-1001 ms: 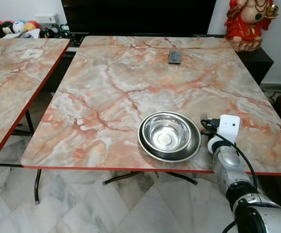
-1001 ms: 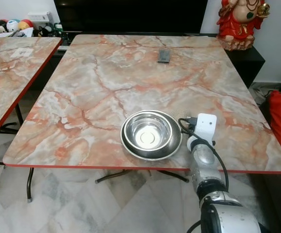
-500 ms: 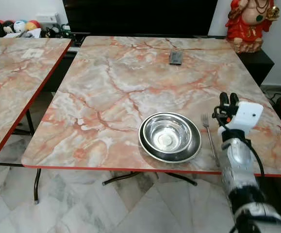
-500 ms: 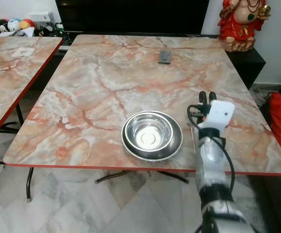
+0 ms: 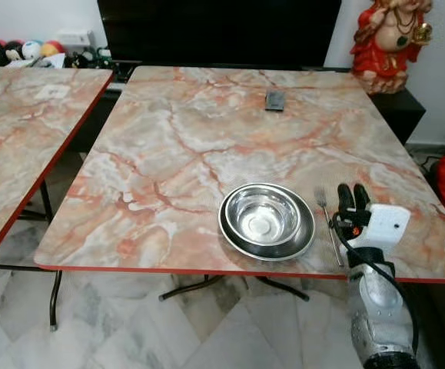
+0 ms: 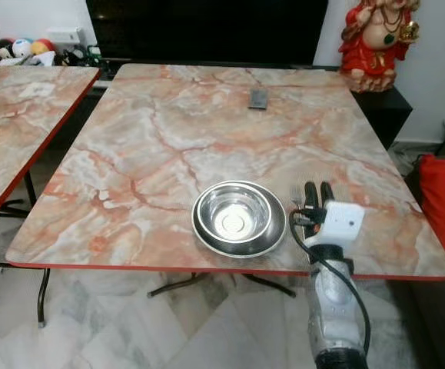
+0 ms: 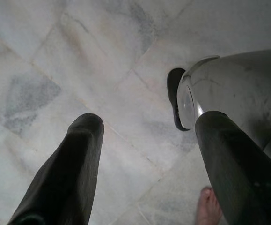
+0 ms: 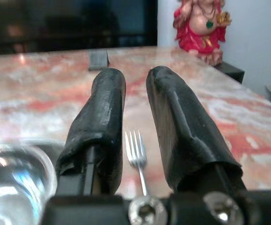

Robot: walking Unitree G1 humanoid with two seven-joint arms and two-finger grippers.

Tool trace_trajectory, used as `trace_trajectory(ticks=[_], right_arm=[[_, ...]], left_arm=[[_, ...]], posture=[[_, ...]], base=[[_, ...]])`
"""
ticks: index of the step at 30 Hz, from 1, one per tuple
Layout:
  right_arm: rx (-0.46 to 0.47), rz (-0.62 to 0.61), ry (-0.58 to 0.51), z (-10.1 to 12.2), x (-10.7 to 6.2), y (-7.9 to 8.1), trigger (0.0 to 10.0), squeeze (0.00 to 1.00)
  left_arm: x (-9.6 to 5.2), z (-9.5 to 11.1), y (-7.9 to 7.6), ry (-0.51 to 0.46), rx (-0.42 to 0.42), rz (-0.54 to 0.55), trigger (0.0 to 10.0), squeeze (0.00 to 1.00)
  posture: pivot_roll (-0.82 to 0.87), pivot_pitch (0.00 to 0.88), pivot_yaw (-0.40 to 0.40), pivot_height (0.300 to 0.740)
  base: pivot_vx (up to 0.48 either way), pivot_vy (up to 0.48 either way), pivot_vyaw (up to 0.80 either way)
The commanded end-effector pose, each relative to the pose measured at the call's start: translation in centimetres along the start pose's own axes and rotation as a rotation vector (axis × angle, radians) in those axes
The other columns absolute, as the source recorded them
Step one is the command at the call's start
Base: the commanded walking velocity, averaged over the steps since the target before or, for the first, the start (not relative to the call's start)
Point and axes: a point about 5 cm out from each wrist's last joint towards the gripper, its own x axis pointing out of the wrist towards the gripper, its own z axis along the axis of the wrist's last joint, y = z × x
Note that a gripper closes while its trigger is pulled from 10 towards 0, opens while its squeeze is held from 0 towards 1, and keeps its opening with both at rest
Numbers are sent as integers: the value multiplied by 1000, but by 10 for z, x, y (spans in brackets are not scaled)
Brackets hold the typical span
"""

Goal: Setting the table

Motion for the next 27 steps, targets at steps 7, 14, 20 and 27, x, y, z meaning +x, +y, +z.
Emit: trace_trajectory(ticks=[7, 14, 20, 27], right_arm=[[31, 63, -32, 12, 0, 23, 10000, 0], [19, 70, -25, 12, -1, 25, 10000, 0], [-18, 107, -29, 14, -1, 28, 10000, 0], [9, 110, -25, 14, 0, 31, 10000, 0]], left_arm=[[-2, -8, 4, 29, -4, 7, 10000, 0], [-2, -8, 3, 33, -4, 2, 10000, 0], [-3, -10, 1, 37, -4, -3, 10000, 0], [-3, -10, 0, 37, -4, -5, 10000, 0]], posture=[[30, 0, -13, 740], [28, 0, -18, 740], [27, 0, -24, 740], [25, 0, -28, 740]], base=[[0, 465, 0], [0, 480, 0], [0, 480, 0], [0, 480, 325]])
